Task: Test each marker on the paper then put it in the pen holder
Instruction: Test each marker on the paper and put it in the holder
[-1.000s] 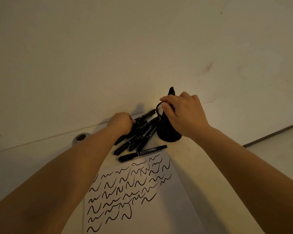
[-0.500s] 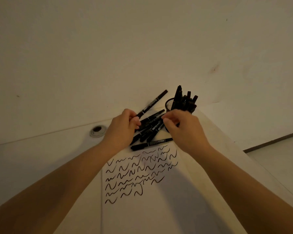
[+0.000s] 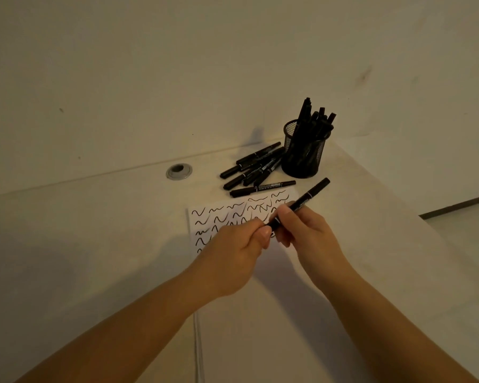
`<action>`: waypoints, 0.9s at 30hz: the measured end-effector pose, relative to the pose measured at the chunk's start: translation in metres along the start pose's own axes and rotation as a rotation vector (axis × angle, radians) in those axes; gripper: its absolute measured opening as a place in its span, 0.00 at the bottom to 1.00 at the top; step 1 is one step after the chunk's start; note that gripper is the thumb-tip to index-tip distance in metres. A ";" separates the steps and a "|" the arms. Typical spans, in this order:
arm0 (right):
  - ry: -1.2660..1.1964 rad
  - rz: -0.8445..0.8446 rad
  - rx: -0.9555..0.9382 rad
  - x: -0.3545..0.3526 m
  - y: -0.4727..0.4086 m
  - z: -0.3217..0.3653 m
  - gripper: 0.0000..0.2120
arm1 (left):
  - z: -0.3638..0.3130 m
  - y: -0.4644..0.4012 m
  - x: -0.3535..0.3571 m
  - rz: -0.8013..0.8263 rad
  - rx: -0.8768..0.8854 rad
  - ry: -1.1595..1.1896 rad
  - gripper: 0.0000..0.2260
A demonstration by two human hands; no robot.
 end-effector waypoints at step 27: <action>0.234 -0.154 -0.179 -0.063 -0.031 -0.016 0.07 | 0.003 0.012 0.035 -0.086 0.204 -0.369 0.21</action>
Point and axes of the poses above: each hand's wrist, its own y-axis away from the middle knuckle, its own x-axis out of the palm, z = x × y, the point moved 8 cm from there along -y, towards the middle knuckle, and after that the axes turned 14 degrees about -y, right-handed, at the moved point
